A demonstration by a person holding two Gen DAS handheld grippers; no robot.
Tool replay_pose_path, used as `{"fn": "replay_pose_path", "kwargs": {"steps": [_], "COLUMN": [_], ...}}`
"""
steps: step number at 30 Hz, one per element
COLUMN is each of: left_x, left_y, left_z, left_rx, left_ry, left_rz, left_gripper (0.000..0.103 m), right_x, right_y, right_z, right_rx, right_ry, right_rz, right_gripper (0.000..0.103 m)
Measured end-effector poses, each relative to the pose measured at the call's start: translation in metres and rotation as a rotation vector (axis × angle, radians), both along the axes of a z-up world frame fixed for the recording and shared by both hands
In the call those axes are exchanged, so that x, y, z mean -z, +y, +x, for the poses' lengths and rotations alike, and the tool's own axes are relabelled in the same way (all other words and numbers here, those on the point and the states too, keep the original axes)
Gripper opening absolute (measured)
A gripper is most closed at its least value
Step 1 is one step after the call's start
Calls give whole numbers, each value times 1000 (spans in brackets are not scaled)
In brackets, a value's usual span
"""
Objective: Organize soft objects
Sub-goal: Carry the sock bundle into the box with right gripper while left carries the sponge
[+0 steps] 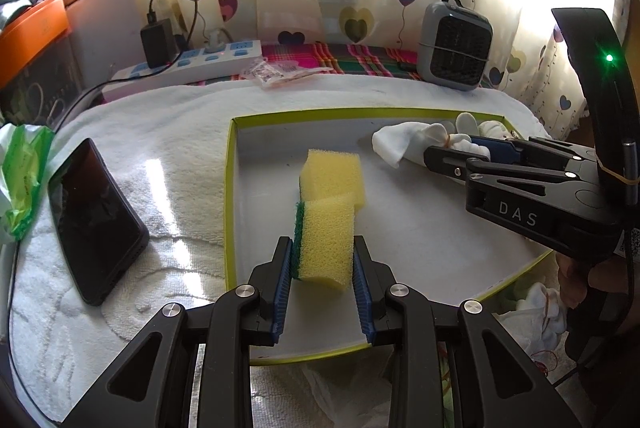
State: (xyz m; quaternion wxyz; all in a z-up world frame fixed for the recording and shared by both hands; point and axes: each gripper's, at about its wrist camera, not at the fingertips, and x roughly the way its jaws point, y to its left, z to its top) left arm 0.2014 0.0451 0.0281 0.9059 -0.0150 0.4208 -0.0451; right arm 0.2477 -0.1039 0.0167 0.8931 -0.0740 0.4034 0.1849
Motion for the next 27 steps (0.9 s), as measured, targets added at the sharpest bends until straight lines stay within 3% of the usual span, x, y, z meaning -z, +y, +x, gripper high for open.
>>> {"fn": "replay_pose_path", "kwargs": {"steps": [27], "left_x": [1], "left_y": [-7], "left_z": [-2], "left_rx": [-2], "left_ry": [12], "left_rz": [35], "left_gripper": [30], "right_x": [-1], "right_y": [-5], "right_z": [-3], "right_rx": [7], "right_ry": [-12], "right_rz": [30], "right_gripper": [50]}}
